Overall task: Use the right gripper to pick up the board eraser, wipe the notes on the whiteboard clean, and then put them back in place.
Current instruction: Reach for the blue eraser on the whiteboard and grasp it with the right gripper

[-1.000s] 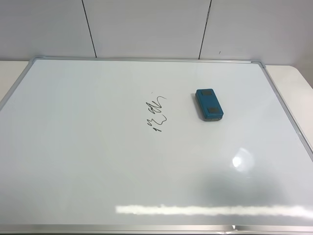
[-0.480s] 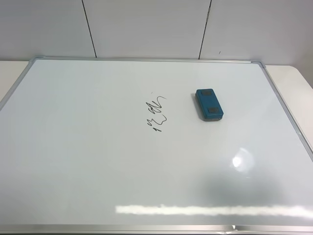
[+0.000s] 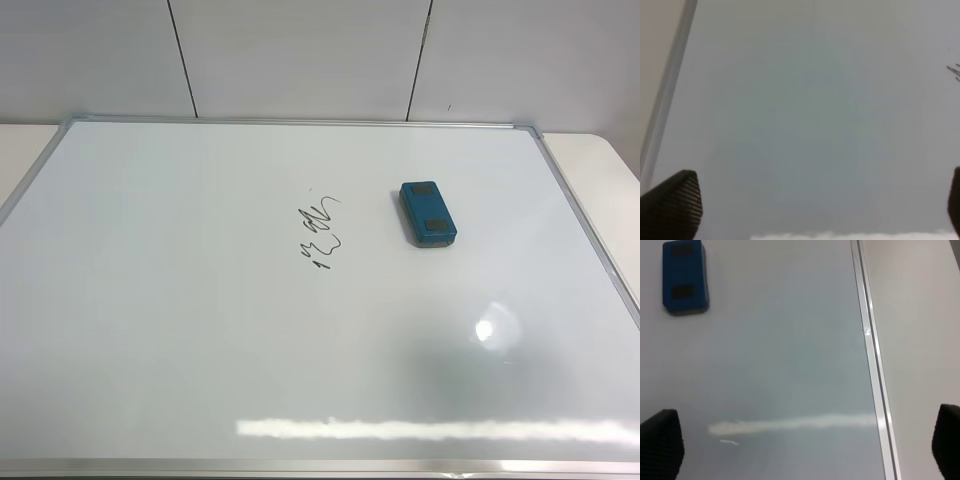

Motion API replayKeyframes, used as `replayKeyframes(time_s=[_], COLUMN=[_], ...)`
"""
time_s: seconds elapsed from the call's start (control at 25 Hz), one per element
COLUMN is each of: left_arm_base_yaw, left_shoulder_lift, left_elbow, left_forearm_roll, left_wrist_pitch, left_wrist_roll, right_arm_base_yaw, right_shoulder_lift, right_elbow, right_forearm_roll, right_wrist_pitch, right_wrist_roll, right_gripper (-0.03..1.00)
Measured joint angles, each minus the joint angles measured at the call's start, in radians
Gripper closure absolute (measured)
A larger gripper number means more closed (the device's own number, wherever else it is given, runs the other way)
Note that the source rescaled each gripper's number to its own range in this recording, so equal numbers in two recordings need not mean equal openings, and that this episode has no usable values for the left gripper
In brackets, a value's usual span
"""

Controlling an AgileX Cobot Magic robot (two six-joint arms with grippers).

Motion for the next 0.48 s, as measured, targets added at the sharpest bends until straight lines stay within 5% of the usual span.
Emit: replayKeyframes(time_s=[0.48], left_arm_base_yaw=[0.0], left_shoulder_lift=[0.0], left_elbow=[0.0], left_forearm_roll=[0.0], left_wrist_pitch=[0.0], left_wrist_roll=[0.0], right_arm_base_yaw=[0.0], right_shoulder_lift=[0.561], right_elbow=[-0.345], right_forearm_roll=[0.007], right_wrist_pitch=[0.074], right_wrist_roll=[0.008], right_gripper=[-0.03])
